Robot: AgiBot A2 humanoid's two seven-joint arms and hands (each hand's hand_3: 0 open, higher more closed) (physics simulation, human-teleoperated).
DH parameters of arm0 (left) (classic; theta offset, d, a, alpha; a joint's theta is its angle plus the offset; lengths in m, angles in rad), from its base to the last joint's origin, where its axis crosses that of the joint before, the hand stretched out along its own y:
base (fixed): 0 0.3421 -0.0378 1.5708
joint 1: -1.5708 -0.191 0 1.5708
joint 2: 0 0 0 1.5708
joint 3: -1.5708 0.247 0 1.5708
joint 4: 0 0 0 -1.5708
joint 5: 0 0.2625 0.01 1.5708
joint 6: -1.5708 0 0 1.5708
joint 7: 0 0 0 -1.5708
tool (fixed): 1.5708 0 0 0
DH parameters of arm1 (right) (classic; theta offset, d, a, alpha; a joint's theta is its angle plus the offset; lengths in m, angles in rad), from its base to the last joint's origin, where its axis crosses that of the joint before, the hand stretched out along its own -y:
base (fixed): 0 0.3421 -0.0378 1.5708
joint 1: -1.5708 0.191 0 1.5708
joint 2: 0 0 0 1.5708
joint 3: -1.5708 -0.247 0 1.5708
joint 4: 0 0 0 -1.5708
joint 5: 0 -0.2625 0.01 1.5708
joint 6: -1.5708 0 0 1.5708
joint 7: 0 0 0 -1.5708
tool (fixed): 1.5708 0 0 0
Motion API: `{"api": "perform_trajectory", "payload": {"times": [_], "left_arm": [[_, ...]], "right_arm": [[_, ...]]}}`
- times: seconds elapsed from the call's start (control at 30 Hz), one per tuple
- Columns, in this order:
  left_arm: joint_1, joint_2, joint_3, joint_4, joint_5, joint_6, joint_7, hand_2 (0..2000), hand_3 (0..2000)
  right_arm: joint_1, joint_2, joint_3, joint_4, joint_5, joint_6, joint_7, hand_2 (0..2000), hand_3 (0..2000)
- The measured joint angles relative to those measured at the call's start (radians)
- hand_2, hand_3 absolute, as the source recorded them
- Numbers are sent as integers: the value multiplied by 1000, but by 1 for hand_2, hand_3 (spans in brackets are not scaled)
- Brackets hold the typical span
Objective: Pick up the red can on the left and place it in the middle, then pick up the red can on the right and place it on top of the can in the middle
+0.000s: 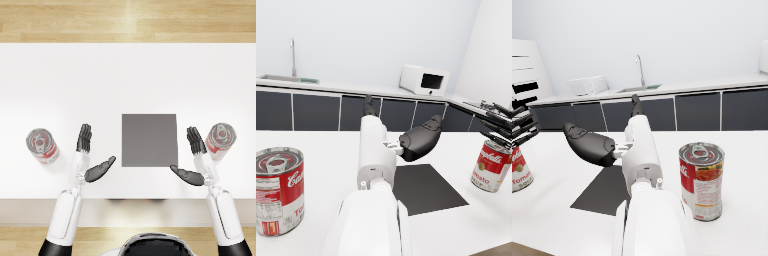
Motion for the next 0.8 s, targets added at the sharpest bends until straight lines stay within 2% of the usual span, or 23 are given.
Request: {"api": "perform_trajectory", "payload": {"times": [0.57, 0.6, 0.7, 0.8], "left_arm": [[0, 0, 0, 0, 0, 0, 0, 0, 0], [-2, 2, 9, 6, 0, -29, -28, 0, 0], [-13, 7, -16, -13, 0, -74, -74, 0, 0], [-27, 12, -115, -68, 133, -91, -91, 0, 0]], "right_arm": [[0, 0, 0, 0, 0, 0, 0, 0, 0], [0, 0, 0, 0, 0, 0, 0, 0, 0], [-6, -7, 13, 14, 0, -63, 64, 0, 0], [-15, -12, -34, 76, 133, -86, 87, 0, 0]]}}
